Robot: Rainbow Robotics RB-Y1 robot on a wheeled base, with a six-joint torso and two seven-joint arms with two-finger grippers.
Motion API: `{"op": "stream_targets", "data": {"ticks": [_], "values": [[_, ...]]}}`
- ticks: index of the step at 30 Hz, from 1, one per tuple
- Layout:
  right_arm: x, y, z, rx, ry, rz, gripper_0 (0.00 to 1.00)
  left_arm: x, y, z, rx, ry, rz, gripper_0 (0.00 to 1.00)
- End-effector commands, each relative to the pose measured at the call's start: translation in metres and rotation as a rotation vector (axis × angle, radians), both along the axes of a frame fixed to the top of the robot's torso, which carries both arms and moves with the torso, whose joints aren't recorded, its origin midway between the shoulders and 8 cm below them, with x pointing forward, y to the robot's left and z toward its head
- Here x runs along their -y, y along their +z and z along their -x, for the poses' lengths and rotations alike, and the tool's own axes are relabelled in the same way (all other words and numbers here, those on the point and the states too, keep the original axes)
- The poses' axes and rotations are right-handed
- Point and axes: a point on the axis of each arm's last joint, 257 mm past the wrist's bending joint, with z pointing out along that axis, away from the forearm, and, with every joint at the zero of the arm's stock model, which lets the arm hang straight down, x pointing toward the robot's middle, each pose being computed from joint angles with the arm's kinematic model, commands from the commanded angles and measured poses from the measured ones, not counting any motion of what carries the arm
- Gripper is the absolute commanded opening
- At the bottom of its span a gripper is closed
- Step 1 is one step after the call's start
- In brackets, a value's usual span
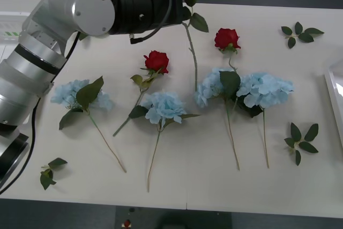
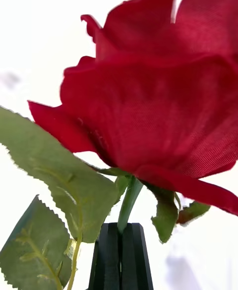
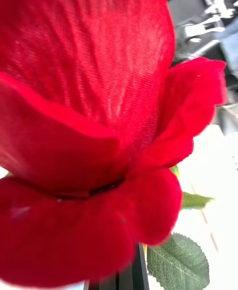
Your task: Put the red flowers into the right box and the blue flowers into the left box
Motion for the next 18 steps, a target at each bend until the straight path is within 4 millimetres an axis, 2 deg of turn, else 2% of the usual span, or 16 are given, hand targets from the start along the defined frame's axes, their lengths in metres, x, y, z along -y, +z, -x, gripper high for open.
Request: {"op": "stream_targets", "data": {"ticks": [1, 4, 7, 11, 12, 13, 14, 16, 17, 18], "values": [[0.03, 0.009, 0.015, 0.025, -0.06, 0.057, 0.0, 0.028, 0.054, 0.023, 0.133, -0.076, 0.032, 0.0], [0.032, -0.02, 0.015, 0.002, -0.063, 0.067, 0.0, 0.05, 0.078, 0.048, 0.164, -0.133, 0.084, 0.0], [0.034, -0.045, 0.013, -0.014, -0.068, 0.063, 0.0, 0.064, 0.091, 0.065, 0.149, -0.178, 0.137, 0.0], [0.034, -0.056, 0.007, -0.01, -0.058, 0.08, 0.0, 0.073, 0.1, 0.081, 0.137, -0.221, 0.171, 0.0], [0.032, -0.057, 0.006, -0.012, -0.052, 0.081, 0.03, 0.078, 0.102, 0.086, 0.128, -0.236, 0.185, 0.0], [0.03, -0.057, 0.004, -0.01, -0.042, 0.08, 0.12, 0.084, 0.104, 0.091, 0.116, -0.253, 0.205, 0.0], [0.029, -0.055, 0.002, -0.006, -0.036, 0.084, 0.31, 0.09, 0.106, 0.096, 0.109, -0.267, 0.217, 0.0], [0.024, -0.051, -0.002, 0.001, -0.018, 0.09, 0.89, 0.098, 0.106, 0.1, 0.11, -0.273, 0.222, 0.0], [0.023, -0.05, -0.003, 0.003, -0.015, 0.091, 0.93, 0.1, 0.106, 0.101, 0.113, -0.276, 0.221, 0.0], [0.019, -0.048, -0.006, 0.01, -0.003, 0.089, 0.93, 0.104, 0.103, 0.103, 0.11, -0.28, 0.22, 0.0]]}}
